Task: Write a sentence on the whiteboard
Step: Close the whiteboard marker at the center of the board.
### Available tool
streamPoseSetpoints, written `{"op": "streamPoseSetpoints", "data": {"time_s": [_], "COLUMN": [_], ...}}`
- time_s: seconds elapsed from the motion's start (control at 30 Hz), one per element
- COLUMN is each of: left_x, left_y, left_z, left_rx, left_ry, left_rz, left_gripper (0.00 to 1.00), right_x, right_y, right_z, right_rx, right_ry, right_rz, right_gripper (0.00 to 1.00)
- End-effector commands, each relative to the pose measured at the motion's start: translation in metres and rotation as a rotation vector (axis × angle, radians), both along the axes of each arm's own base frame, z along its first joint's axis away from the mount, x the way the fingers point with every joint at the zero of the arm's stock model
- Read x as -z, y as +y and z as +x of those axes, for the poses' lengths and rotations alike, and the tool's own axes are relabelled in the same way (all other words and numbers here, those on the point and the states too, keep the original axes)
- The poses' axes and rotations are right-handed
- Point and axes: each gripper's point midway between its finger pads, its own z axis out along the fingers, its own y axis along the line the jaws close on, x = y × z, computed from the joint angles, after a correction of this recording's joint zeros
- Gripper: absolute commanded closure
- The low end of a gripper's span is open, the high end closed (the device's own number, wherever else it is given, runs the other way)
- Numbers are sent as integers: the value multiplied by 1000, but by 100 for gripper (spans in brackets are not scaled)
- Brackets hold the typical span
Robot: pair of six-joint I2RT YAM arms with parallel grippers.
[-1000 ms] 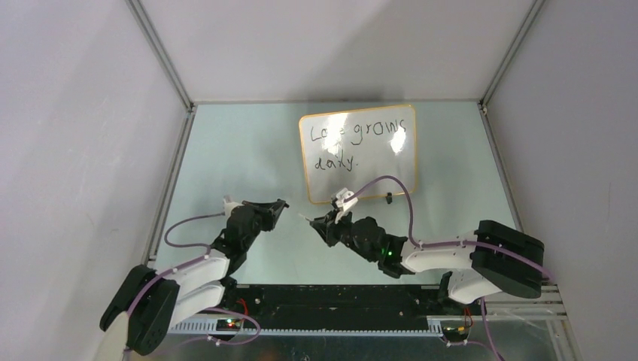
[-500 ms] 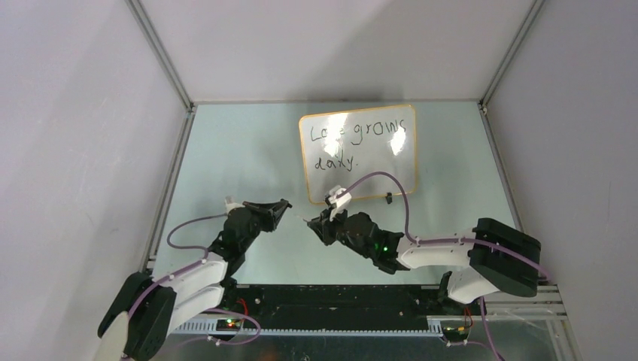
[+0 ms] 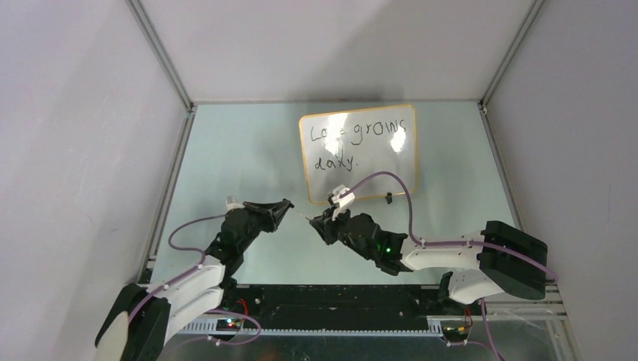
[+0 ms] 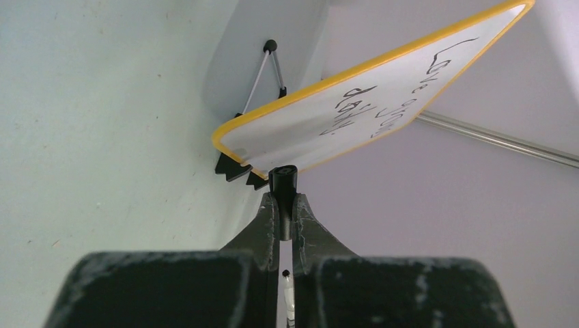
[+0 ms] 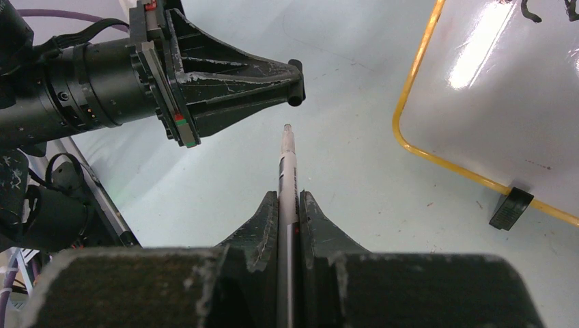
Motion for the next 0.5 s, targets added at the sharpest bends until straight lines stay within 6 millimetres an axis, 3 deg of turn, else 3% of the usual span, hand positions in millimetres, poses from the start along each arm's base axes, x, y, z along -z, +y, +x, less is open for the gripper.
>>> {"op": "streamPoseSetpoints", "data": {"time_s": [0.0, 0.47], "left_x": [-10, -9], "left_y": [-1, -12], "left_z": [2, 2], "left_rx": [-6, 44], "left_ry": [-11, -1], "left_rz": [-36, -65], "left_gripper": [100, 100], "right_x": [-27, -26], "right_y": [6, 10], "right_z": [4, 7], "right_rx": [16, 10], "right_ry": [-28, -32], "right_rz": [60, 52], "right_gripper": [100, 100]}}
